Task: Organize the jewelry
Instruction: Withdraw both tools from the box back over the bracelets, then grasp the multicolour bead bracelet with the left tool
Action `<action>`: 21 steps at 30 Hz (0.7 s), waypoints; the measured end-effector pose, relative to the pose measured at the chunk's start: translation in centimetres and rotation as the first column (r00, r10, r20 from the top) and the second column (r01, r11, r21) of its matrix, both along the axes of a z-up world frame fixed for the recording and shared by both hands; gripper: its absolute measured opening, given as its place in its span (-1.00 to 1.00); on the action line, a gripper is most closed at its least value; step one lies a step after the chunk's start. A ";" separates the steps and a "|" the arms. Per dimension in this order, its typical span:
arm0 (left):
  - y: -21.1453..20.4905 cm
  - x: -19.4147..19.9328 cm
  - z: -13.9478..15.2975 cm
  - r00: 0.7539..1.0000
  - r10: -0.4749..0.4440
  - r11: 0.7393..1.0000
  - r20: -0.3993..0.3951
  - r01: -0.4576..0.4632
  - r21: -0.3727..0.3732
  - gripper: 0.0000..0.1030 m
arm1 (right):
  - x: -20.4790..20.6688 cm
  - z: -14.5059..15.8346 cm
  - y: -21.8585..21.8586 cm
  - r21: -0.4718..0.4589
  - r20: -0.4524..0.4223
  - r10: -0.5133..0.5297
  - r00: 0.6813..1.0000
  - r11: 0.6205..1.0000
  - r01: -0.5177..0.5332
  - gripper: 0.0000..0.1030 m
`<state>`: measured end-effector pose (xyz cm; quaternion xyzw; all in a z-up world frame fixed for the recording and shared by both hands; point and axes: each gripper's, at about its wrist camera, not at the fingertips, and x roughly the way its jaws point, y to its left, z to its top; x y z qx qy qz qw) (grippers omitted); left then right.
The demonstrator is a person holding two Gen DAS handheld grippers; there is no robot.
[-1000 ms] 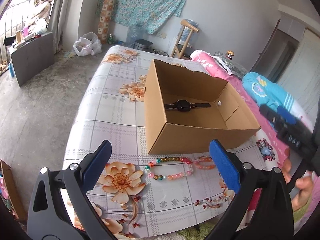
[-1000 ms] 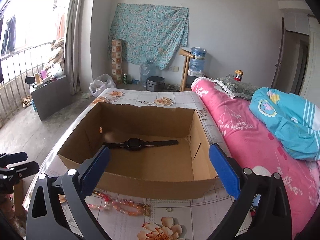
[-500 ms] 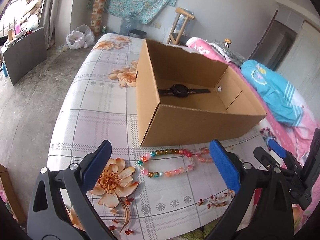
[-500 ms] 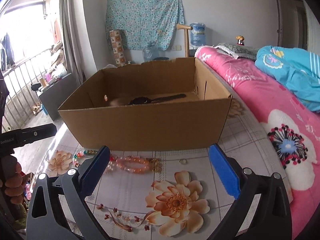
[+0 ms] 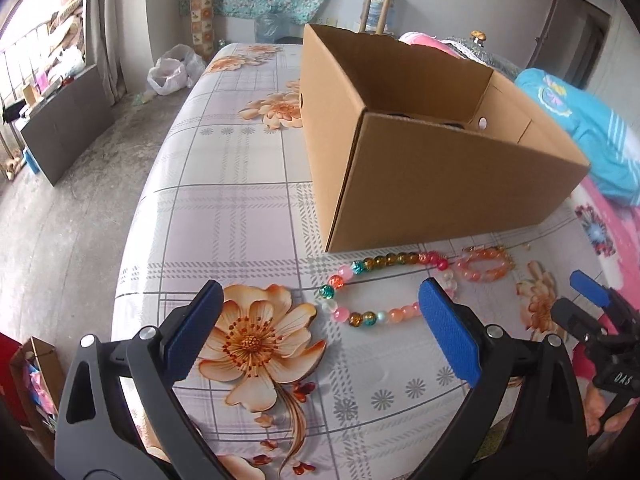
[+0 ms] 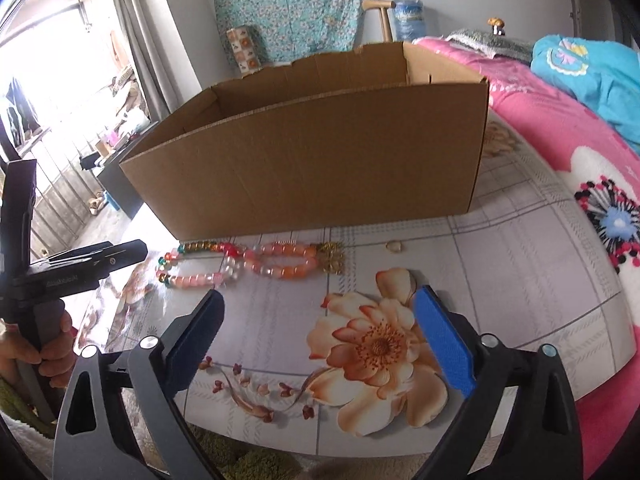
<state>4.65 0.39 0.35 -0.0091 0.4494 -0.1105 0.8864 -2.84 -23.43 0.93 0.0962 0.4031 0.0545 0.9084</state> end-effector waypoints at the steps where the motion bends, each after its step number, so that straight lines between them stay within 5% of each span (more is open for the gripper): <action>1: 0.0 -0.2 -0.1 1.000 -0.009 1.000 0.006 0.009 0.005 0.82 | 0.3 -0.2 0.1 0.016 -0.014 0.008 1.000 1.000 -0.008 0.71; 12: -0.4 1.0 -2.2 0.997 -0.062 0.995 -0.038 0.065 0.079 -0.09 | 2.7 0.2 2.7 0.096 -0.052 0.107 0.993 0.990 -0.102 0.31; 21: -2.1 0.9 -2.6 0.991 -0.132 0.971 -0.011 0.131 0.201 -0.15 | 3.2 0.6 4.9 0.072 -0.066 0.118 0.991 0.991 -0.114 0.30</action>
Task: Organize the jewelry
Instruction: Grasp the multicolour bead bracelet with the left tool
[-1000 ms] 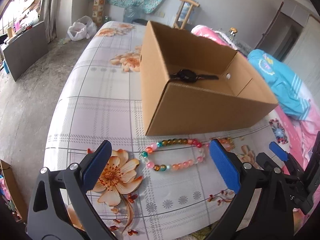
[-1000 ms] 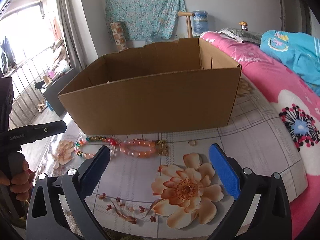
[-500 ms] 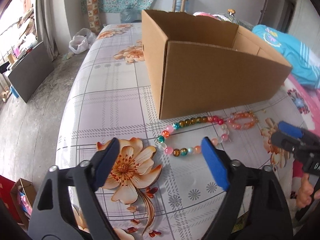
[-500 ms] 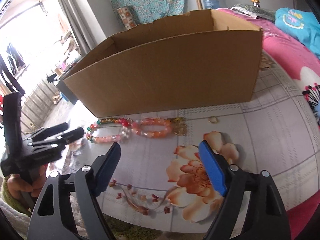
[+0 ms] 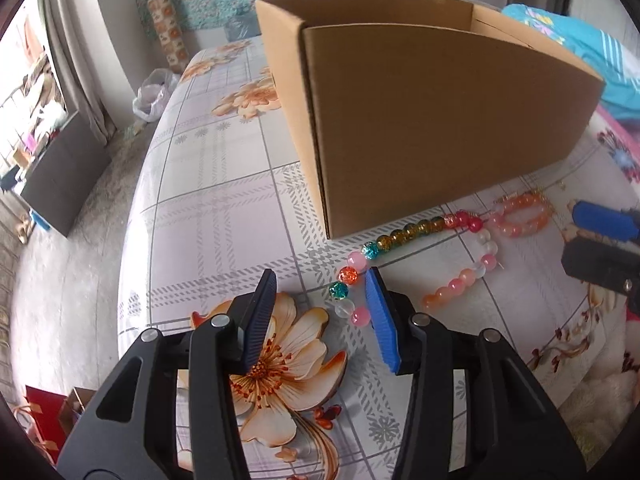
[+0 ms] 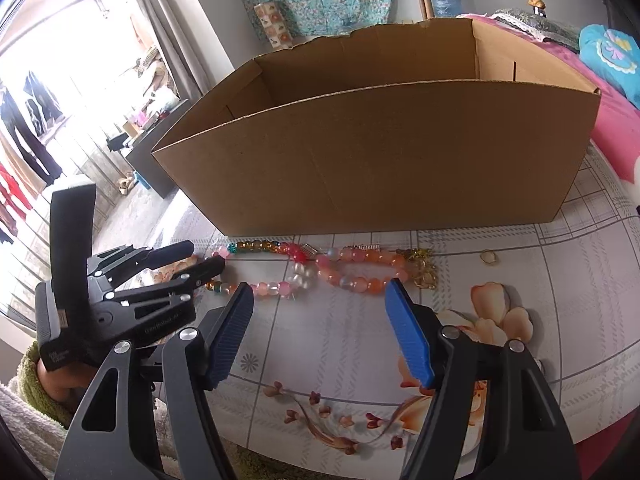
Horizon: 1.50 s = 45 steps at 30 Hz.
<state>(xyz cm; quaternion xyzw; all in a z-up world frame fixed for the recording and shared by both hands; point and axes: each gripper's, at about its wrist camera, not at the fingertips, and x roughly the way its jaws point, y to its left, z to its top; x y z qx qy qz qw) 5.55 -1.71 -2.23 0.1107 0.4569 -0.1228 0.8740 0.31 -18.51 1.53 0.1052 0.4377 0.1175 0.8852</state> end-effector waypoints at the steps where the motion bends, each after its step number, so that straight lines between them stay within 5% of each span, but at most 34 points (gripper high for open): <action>1: -0.1 -0.3 0.0 1.000 -0.009 1.000 0.006 0.009 0.009 -0.15 | 0.0 0.1 0.1 -0.003 0.004 0.000 1.000 1.000 0.000 0.30; 12: -0.9 -3.8 0.5 0.997 -0.080 0.993 0.017 0.078 0.089 -0.32 | -1.0 0.3 0.1 0.003 0.013 0.013 1.000 1.000 -0.013 0.30; 45: 0.3 -4.2 0.6 0.998 -0.053 0.997 -0.020 0.054 0.048 -0.32 | -0.5 -0.3 0.1 0.032 -0.003 0.039 0.999 0.999 -0.039 0.30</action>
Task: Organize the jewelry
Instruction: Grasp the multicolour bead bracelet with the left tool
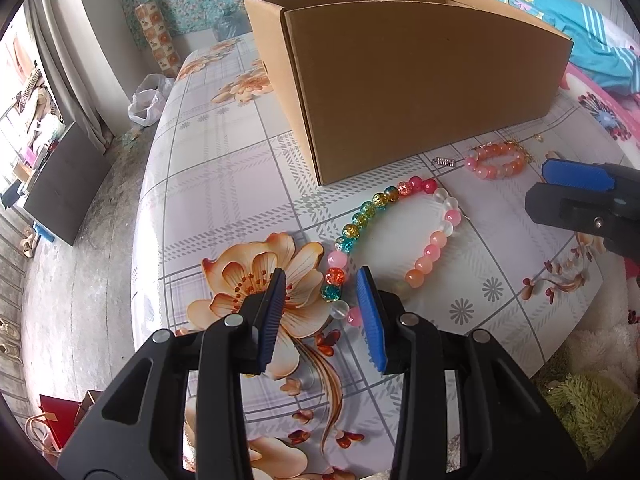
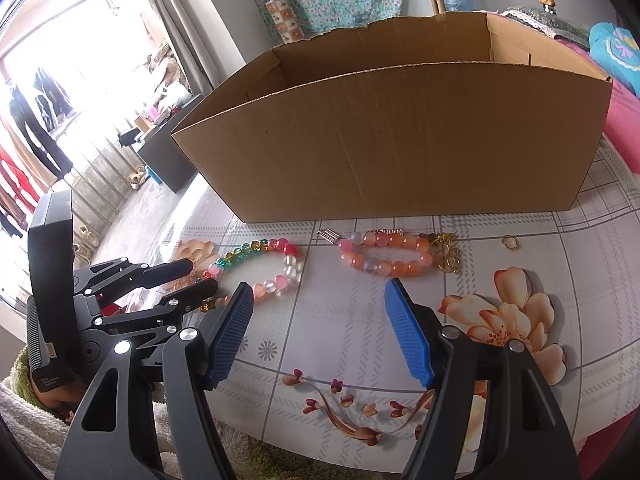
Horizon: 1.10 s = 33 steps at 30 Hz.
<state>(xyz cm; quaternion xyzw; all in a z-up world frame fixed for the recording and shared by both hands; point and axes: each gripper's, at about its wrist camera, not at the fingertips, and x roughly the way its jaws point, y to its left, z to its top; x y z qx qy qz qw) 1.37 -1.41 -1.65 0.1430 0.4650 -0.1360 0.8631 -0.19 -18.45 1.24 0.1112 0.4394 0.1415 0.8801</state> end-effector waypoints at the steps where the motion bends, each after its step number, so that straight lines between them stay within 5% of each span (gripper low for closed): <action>1: 0.0 0.0 0.0 1.000 0.001 1.000 -0.001 -0.001 -0.003 -0.32 | 0.0 0.0 0.0 0.002 0.001 0.000 1.000 1.000 0.000 0.30; 13: 0.6 0.2 -0.2 1.000 0.005 0.999 -0.006 -0.005 -0.048 -0.31 | 0.2 -0.7 0.7 0.004 -0.011 0.008 1.000 1.000 -0.008 0.29; 33: 1.6 0.6 -0.3 1.000 0.005 0.992 -0.001 -0.005 -0.128 -0.32 | 3.3 -1.6 4.5 -0.023 -0.044 0.080 0.996 0.996 -0.081 -0.17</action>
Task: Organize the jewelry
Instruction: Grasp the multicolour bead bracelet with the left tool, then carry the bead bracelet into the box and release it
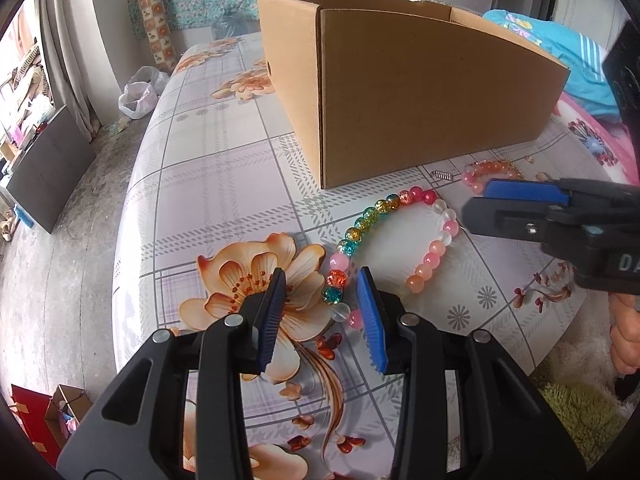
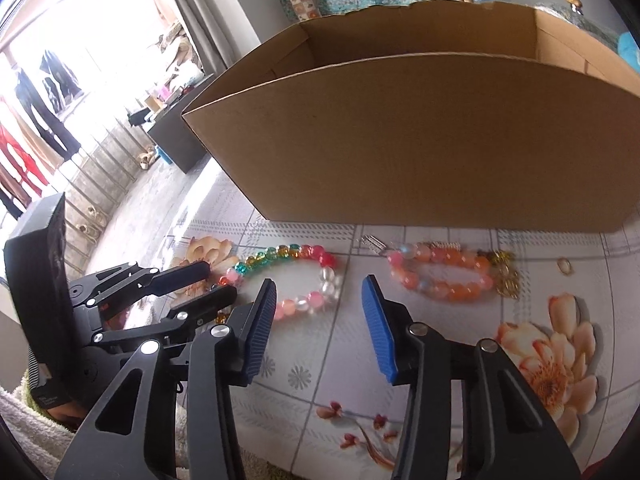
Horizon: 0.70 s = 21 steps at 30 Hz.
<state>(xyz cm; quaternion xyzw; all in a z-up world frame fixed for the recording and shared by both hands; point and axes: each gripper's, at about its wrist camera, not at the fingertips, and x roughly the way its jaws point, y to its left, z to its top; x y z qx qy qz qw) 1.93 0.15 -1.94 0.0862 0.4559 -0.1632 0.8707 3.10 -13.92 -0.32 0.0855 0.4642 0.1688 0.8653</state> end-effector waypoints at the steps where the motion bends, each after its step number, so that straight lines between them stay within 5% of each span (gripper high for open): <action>1: 0.0 0.1 0.0 1.000 -0.003 1.000 0.001 0.003 -0.003 -0.33 | 0.4 -0.1 0.4 -0.015 0.002 0.001 1.000 1.000 -0.001 -0.19; 6: 0.0 0.3 0.0 1.000 -0.019 1.000 0.007 0.019 -0.008 -0.35 | 2.1 -0.9 1.5 -0.067 -0.029 0.000 1.000 0.998 -0.002 -0.44; 16: -0.3 1.1 -0.1 0.999 -0.039 0.999 0.020 0.039 -0.009 -0.83 | 2.0 -1.3 3.8 -0.203 -0.015 0.054 0.998 0.978 -0.056 -0.80; 21: -0.1 0.9 0.6 0.999 -0.037 0.999 0.040 0.038 -0.023 -0.83 | 1.1 -1.0 3.8 -0.161 -0.004 0.054 0.999 0.986 -0.054 -0.81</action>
